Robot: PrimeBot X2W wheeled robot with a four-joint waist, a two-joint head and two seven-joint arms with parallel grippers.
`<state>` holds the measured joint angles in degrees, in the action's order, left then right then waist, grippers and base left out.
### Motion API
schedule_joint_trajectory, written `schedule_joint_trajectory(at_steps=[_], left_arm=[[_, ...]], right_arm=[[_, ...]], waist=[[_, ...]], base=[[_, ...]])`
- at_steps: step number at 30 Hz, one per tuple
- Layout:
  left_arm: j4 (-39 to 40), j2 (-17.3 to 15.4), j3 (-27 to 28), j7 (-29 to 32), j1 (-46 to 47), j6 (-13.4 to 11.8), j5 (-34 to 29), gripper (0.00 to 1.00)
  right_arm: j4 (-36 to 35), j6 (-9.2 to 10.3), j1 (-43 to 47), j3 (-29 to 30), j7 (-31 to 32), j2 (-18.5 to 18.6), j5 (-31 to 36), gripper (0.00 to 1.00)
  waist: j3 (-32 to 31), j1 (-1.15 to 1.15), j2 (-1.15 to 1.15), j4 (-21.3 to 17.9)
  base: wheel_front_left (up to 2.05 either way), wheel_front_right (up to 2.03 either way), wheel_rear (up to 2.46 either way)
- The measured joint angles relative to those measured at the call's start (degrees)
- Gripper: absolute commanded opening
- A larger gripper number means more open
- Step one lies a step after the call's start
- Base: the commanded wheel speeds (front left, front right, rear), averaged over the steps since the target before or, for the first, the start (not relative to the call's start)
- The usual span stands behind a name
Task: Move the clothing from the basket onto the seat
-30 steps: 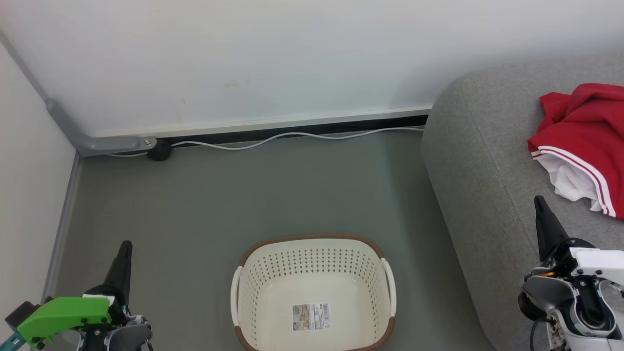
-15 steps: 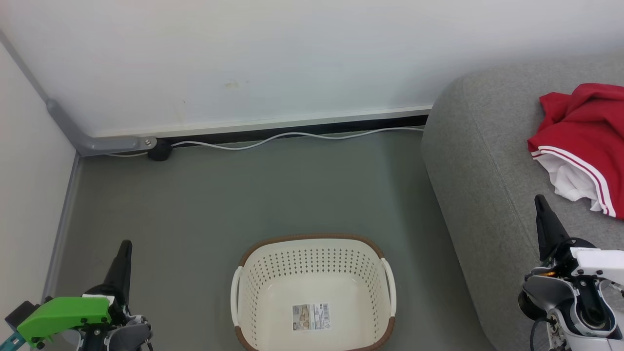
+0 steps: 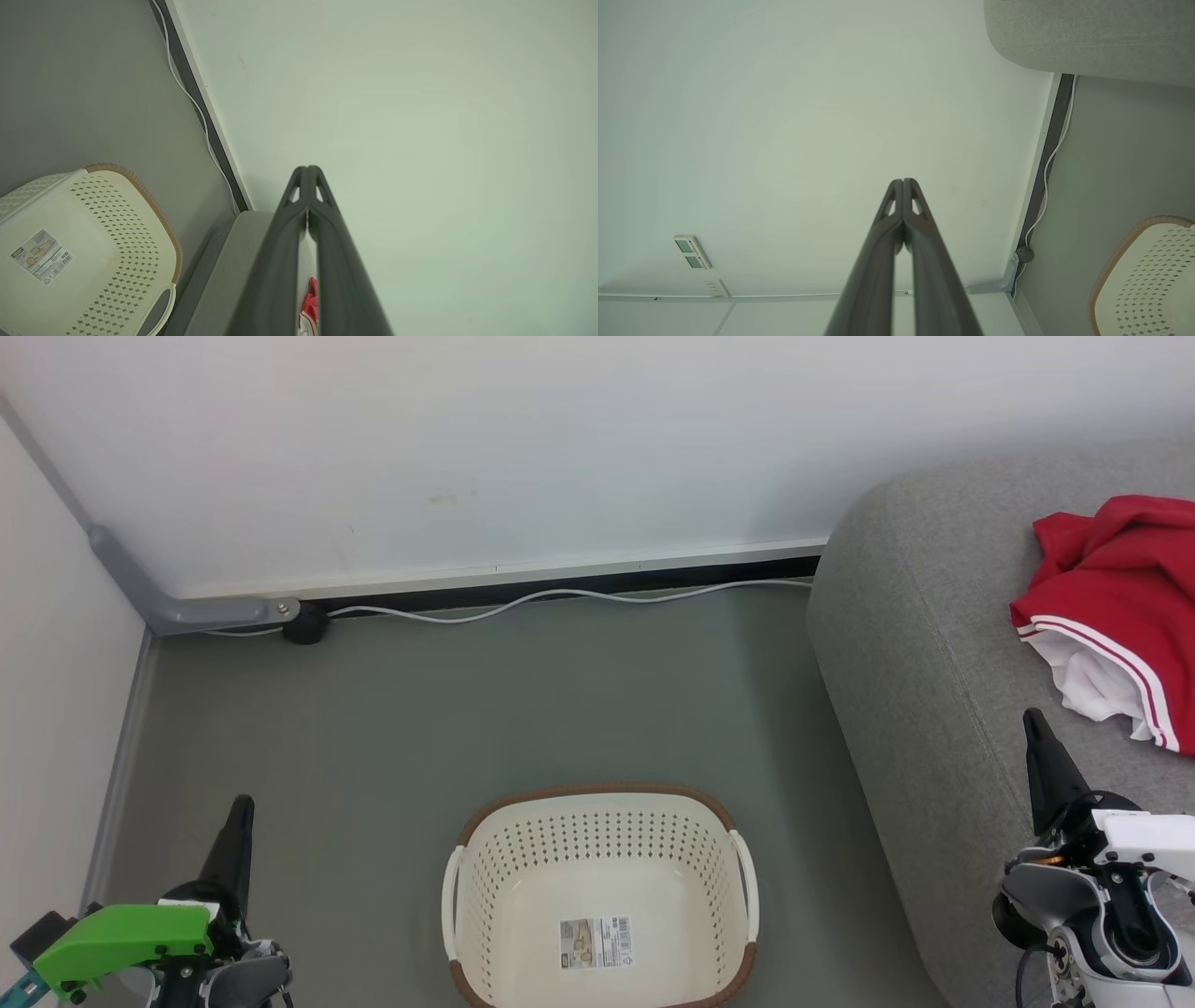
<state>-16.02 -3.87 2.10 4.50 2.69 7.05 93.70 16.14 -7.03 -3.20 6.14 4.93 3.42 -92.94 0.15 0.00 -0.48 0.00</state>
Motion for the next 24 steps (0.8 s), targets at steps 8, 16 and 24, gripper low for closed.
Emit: schedule_joint_trajectory(at_steps=[8,16,24], left_arm=[[0.0,0.0,0.0,0.0,0.0,0.0,0.0,0.0],[-0.1,0.0,0.1,0.0,0.0,0.0,0.0,0.0],[-0.1,0.1,0.1,0.0,0.0,0.0,0.0,0.0]], right_arm=[[0.0,0.0,0.0,0.0,0.0,0.0,0.0,0.0],[0.0,0.0,0.0,0.0,0.0,0.0,0.0,0.0],[0.0,0.0,0.0,0.1,0.0,0.0,0.0,0.0]], waist=[[0.0,0.0,0.0,0.0],[0.0,0.0,0.0,0.0],[0.0,0.0,0.0,0.0]], base=[[0.0,0.0,0.0],[0.0,0.0,0.0],[0.0,0.0,0.0]])
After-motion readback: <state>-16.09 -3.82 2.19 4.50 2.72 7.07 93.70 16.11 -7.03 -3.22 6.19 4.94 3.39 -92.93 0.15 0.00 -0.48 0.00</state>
